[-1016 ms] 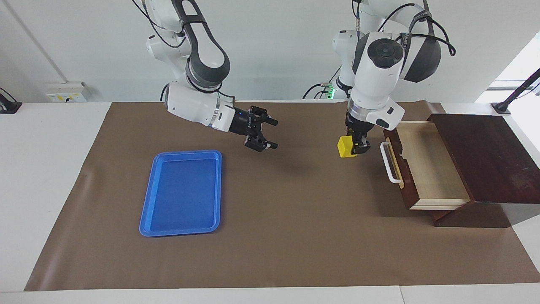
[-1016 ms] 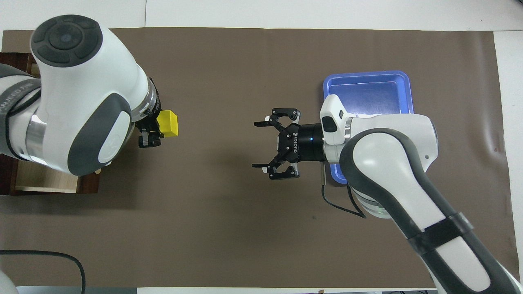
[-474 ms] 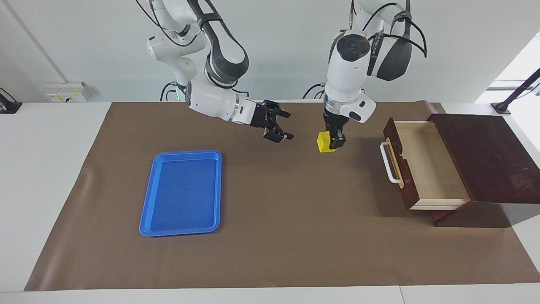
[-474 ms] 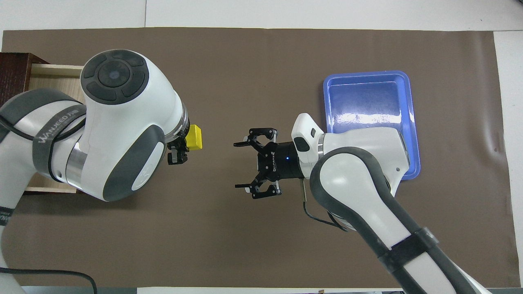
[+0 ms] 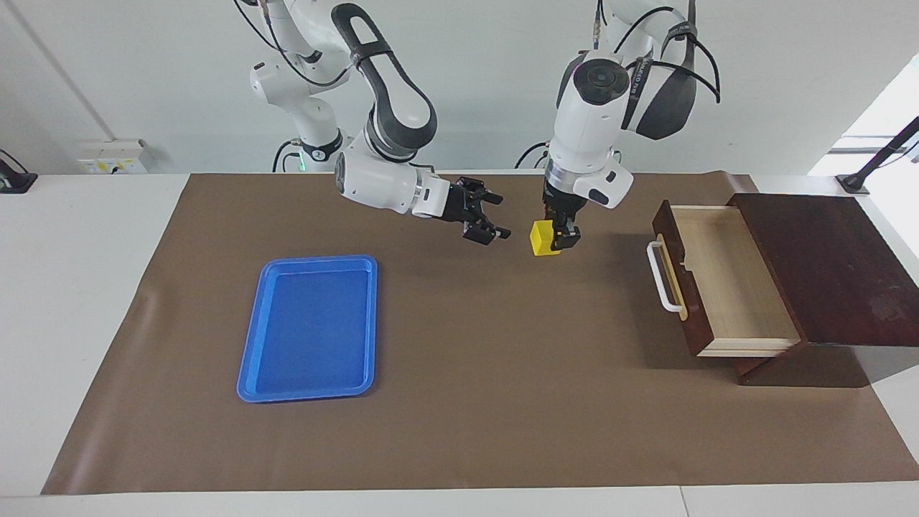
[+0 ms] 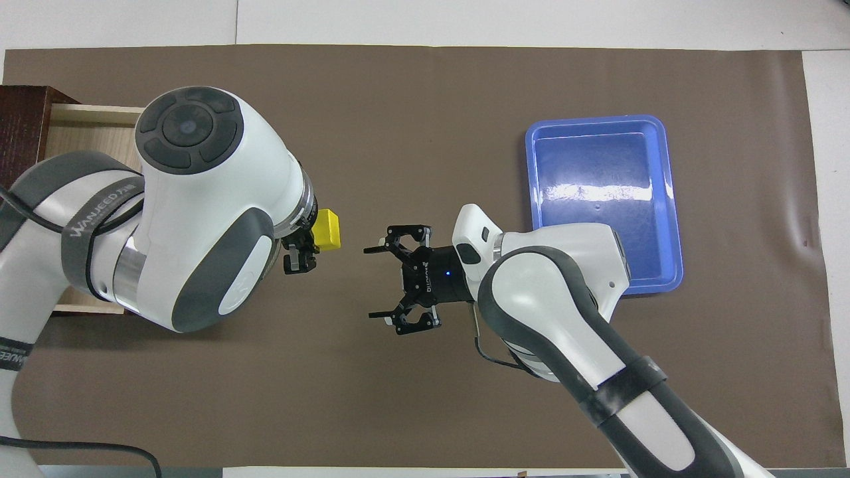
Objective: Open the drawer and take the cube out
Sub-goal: 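Lift the yellow cube toward the right gripper with the left gripper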
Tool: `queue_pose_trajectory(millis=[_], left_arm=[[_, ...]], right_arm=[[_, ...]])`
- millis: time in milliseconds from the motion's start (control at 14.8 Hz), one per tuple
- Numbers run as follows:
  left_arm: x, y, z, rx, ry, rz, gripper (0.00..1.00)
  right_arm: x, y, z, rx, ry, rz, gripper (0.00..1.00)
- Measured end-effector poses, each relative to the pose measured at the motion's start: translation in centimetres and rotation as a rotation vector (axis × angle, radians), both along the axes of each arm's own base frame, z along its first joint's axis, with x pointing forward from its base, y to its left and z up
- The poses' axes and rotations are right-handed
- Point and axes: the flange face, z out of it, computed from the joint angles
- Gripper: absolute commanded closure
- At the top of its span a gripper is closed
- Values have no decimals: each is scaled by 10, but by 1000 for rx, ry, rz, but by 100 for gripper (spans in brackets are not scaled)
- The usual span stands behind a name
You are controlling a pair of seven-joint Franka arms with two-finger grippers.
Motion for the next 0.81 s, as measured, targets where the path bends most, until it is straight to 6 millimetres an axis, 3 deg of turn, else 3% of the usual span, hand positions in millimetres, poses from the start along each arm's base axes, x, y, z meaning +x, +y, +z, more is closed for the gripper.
queue_pose_trajectory(millis=[339, 813], left_arm=[[-9, -1, -3, 5, 7, -5, 100], [-16, -9, -3, 4, 8, -18, 100]], right_arm=[[15, 5, 13, 14, -34, -18, 0], [40, 24, 8, 26, -37, -29, 0]])
